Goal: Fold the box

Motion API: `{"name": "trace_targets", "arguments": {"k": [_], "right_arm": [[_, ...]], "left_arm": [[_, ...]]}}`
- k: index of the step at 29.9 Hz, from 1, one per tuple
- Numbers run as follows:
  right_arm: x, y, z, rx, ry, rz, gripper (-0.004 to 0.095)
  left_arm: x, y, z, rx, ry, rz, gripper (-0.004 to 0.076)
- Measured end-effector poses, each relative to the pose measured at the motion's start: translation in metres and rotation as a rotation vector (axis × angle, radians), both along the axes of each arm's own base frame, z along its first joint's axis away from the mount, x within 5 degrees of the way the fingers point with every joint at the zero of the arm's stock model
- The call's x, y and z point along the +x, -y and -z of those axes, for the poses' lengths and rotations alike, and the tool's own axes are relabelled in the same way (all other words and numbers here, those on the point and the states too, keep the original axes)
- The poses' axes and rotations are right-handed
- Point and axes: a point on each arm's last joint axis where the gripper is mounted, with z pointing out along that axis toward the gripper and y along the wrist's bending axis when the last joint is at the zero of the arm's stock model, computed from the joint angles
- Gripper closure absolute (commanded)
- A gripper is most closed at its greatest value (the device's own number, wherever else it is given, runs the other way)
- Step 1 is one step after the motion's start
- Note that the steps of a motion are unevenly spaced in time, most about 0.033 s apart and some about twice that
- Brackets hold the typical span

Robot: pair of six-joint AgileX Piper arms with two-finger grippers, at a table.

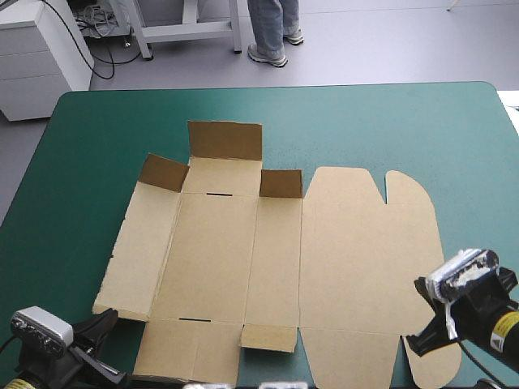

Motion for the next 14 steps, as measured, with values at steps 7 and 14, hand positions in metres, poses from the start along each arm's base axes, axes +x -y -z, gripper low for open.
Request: {"name": "trace_targets", "arguments": {"k": [7, 14], "right_arm": [[-0.029, 0.016, 0.045, 0.083, 0.033, 0.017, 0.0924], [-0.043, 0.024, 0.061, 0.137, 0.097, 0.011, 0.0924]], "left_arm": [[0.0, 0.0, 0.0, 0.0, 0.0, 0.0, 0.0684], [0.0, 0.0, 0.0, 0.0, 0.0, 0.0, 0.0373]]}}
